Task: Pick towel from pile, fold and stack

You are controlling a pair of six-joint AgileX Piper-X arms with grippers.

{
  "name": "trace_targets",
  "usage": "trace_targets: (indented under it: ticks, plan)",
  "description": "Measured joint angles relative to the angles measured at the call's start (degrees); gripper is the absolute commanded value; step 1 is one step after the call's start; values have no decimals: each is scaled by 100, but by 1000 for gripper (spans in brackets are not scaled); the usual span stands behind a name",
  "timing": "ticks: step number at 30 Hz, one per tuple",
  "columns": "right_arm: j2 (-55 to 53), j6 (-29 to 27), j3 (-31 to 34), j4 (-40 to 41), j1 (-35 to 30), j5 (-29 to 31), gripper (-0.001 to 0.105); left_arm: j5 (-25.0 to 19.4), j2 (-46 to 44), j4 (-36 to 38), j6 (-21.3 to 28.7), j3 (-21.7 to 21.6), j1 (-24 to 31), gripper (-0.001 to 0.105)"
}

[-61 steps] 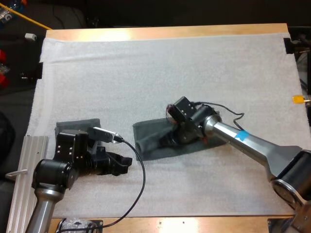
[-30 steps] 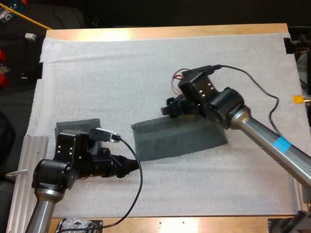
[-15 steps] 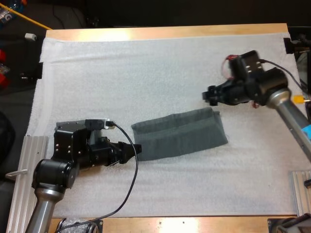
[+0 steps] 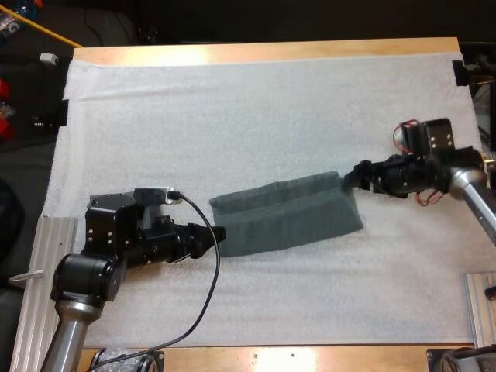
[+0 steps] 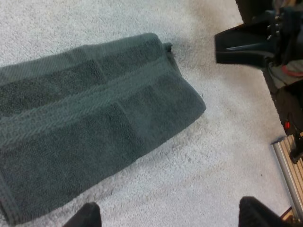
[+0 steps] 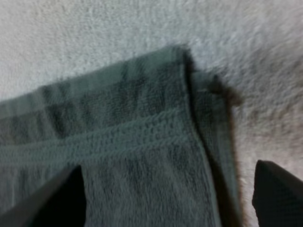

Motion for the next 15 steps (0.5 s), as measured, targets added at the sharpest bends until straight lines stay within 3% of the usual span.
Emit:
trace_targets:
  ticks: [11,15]
  plan:
    - [720,388,273,-458,158,-432,71,0,0,0,0,0,0,58]
    - [794,421,273,-534,326,-455,59,0,0,0,0,0,0,58]
